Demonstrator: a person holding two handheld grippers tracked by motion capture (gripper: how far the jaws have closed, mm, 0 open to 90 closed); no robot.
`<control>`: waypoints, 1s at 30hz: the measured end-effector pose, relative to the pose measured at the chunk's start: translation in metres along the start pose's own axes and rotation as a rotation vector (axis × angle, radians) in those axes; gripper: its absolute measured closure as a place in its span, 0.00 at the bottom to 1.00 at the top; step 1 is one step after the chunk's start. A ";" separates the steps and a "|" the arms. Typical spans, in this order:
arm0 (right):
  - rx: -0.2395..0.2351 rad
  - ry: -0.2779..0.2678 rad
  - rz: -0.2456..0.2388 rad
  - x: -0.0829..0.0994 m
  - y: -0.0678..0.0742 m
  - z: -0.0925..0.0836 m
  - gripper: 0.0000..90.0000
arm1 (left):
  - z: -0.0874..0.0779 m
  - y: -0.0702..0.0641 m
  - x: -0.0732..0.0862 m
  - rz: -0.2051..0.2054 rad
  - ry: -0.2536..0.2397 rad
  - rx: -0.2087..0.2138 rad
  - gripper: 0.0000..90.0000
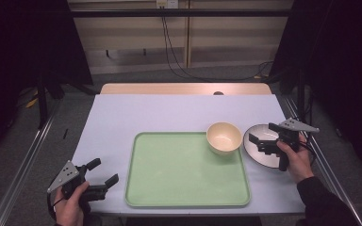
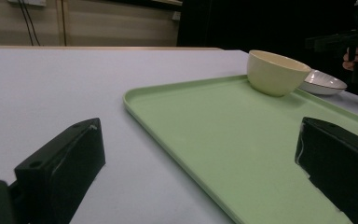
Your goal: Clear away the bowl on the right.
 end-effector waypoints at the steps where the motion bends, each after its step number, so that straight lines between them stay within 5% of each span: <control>1: 0.000 -0.004 -0.002 0.000 0.000 -0.002 0.02 | -0.001 0.001 0.000 0.010 0.008 0.001 0.02; 30: 0.011 -0.050 0.013 0.027 0.003 -0.048 0.02 | -0.001 0.000 -0.001 0.002 -0.005 -0.009 0.02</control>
Point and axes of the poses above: each handheld gripper's, and its own axes: z roughly forward along the jaws, x roughly out of its underside, y roughly to its left, the point moved 7 cm from there along z, roughly forward along the jaws, and after that the axes turned 5 degrees about x, right-handed, at the moved point
